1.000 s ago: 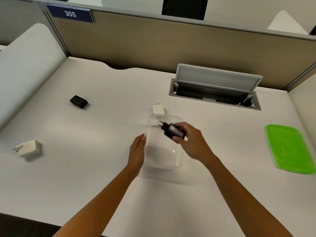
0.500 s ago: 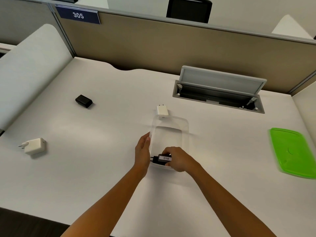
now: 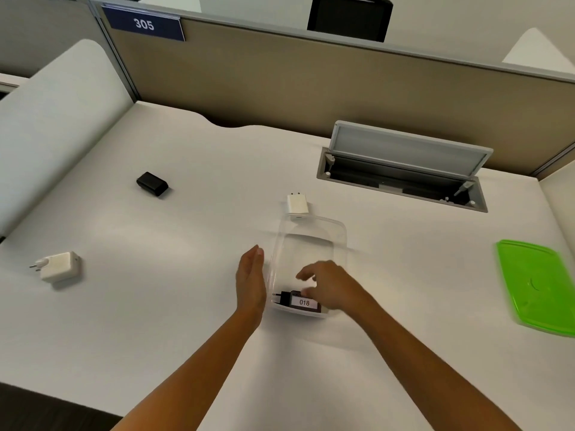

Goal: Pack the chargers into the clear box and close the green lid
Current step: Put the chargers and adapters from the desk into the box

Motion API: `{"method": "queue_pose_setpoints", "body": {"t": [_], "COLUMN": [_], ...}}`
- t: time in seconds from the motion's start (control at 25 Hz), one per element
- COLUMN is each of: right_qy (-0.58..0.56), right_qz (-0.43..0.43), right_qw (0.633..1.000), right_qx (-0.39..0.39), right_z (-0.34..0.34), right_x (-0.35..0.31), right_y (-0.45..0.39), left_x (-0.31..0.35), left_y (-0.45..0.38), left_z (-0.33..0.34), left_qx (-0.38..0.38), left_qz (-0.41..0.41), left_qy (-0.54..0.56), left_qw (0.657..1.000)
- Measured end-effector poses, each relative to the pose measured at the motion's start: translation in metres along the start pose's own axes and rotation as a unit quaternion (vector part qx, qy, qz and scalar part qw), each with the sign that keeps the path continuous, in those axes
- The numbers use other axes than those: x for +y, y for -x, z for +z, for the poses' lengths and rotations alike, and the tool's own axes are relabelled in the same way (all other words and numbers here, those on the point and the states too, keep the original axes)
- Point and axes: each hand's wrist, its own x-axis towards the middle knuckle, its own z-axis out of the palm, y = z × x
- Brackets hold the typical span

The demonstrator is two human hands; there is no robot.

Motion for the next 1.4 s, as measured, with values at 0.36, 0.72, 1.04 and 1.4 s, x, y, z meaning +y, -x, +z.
{"method": "queue_pose_setpoints", "body": {"t": [0.36,0.72,1.04,1.4], "right_qy": [0.003,0.017,0.003,0.019], "right_qz": [-0.007,0.134,0.135,-0.033], "right_qw": [0.977,0.989,0.985,0.994], "right_qx": [0.215,0.056,0.109,0.098], "right_z": [-0.097,-0.098,-0.093,-0.132], "right_x": [-0.004,-0.027,-0.027,-0.033], "right_y": [-0.094,-0.19,-0.202,-0.092], "left_x": [-0.032,-0.039,-0.039,-0.041], "left_y": [-0.059,-0.063,-0.064,-0.064], "left_z": [-0.084,-0.081,-0.08,-0.08], "left_qx": [0.023,0.019,0.024,0.027], "left_qz": [0.197,0.237,0.233,0.24], "left_qy": [-0.389,-0.528,-0.53,-0.526], "left_qw": [0.9,0.816,0.815,0.816]}}
